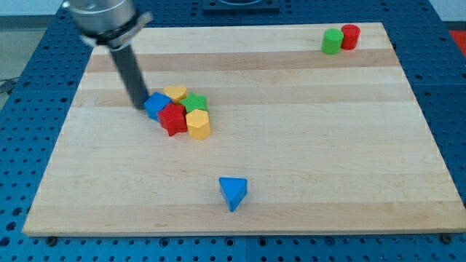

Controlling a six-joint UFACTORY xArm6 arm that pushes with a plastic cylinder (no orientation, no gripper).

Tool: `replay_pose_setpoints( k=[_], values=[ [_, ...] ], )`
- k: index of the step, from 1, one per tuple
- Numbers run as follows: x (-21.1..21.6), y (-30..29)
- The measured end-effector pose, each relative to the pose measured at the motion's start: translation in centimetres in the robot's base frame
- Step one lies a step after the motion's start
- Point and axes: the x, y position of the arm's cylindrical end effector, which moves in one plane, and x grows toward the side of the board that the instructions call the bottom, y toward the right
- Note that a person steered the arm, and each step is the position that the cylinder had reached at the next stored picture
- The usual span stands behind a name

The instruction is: Move red star into green star

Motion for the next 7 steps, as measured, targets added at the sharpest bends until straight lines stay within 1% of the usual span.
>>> replay_pose_setpoints(
  k=[1, 2, 3, 4, 5, 7],
  values=[
    [-0.7, 0.8],
    [-0.6, -0.1],
    [1.0, -5.9],
    [2.6, -6.7],
    [5.0, -3.8],
    [5.8, -2.7]
  ],
)
